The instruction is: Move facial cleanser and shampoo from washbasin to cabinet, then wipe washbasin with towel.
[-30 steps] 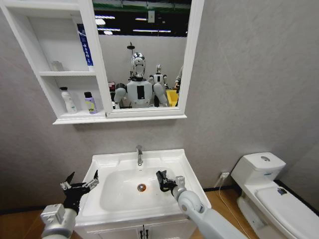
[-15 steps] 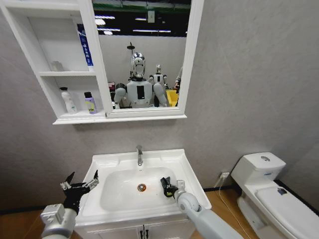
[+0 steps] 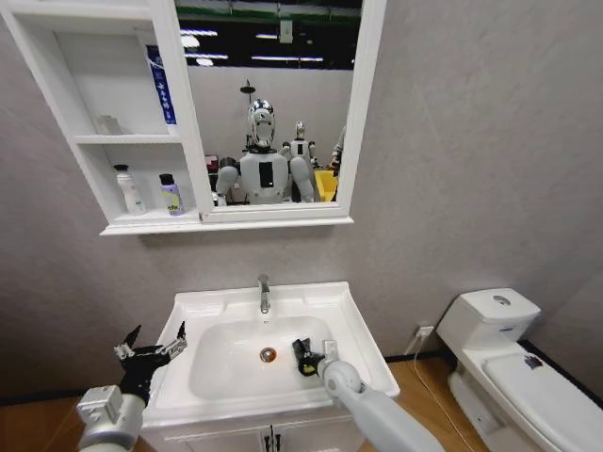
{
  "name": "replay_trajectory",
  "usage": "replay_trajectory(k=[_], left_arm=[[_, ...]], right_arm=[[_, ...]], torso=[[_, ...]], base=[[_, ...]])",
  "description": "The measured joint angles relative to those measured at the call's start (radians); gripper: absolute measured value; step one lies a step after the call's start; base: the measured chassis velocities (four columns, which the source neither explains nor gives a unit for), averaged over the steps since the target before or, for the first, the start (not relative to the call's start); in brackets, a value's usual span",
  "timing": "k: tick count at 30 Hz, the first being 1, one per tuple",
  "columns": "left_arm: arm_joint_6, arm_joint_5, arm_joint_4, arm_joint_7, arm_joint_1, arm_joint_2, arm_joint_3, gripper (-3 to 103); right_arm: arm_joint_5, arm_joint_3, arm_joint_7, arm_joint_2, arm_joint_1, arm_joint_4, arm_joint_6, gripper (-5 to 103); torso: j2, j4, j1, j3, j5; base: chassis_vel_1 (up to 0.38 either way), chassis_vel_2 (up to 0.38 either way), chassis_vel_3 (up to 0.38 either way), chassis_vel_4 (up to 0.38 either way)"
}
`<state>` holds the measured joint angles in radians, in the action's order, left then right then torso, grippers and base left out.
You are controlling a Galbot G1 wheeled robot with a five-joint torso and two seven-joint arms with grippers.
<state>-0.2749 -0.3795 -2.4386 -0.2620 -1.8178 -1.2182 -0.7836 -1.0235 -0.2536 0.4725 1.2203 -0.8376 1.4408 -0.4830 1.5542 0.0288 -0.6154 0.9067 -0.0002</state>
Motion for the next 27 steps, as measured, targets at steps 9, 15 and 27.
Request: replay_trajectory(k=[9,15,27], left_arm=[[0.0,0.0,0.0,0.0,0.0,0.0,0.0,100],[0.0,0.0,0.0,0.0,0.0,0.0,0.0,100],[0.0,0.0,0.0,0.0,0.0,0.0,0.0,100]], right_arm=[[-0.01,-0.067,-0.047,0.078,0.089,-0.085,0.0,3],[-0.001,-0.11,-0.065,0.125,0.115,-0.123,0.003,3],[0.073,-0.139,-0.099,0.216,0.124,-0.187,0.023,3]], torso=[[0.0,-0.0001,0.0,0.0,0.0],[0.0,0.0001,0.0,0.0,0.0],[0.0,-0.0002,0.0,0.0,0.0001]], base=[[0.0,0.0,0.0,0.0],[0.0,0.0,0.0,0.0],[0.0,0.0,0.0,0.0]])
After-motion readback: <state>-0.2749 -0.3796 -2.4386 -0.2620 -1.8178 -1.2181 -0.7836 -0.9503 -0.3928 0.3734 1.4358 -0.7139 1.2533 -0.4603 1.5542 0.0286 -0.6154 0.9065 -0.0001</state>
